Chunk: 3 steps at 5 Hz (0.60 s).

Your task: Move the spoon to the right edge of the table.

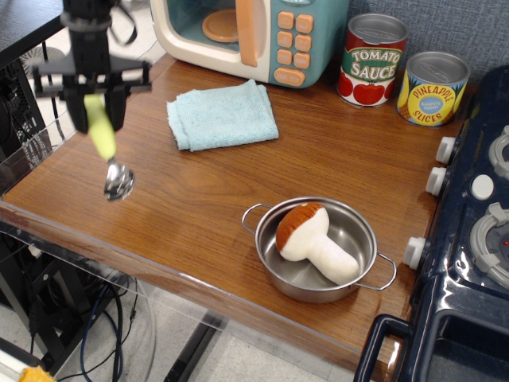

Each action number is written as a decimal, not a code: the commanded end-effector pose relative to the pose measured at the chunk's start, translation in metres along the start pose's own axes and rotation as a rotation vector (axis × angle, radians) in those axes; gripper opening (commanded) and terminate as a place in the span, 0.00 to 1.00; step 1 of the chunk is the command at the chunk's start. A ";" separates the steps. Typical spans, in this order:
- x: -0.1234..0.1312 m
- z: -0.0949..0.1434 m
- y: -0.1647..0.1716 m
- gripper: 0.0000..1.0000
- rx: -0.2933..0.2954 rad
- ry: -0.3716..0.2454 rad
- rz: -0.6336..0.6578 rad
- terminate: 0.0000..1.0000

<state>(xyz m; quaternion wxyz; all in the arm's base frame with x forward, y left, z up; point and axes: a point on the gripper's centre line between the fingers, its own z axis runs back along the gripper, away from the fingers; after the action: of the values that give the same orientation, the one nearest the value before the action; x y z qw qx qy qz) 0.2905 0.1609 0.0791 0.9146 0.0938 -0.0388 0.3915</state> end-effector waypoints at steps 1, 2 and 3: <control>-0.023 0.076 -0.040 0.00 -0.124 -0.187 -0.176 0.00; -0.035 0.095 -0.072 0.00 -0.161 -0.195 -0.246 0.00; -0.046 0.105 -0.106 0.00 -0.173 -0.201 -0.298 0.00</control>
<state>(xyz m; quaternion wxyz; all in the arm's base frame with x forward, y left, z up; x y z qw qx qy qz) 0.3566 0.0341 0.1442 0.9625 0.0626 -0.1207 0.2346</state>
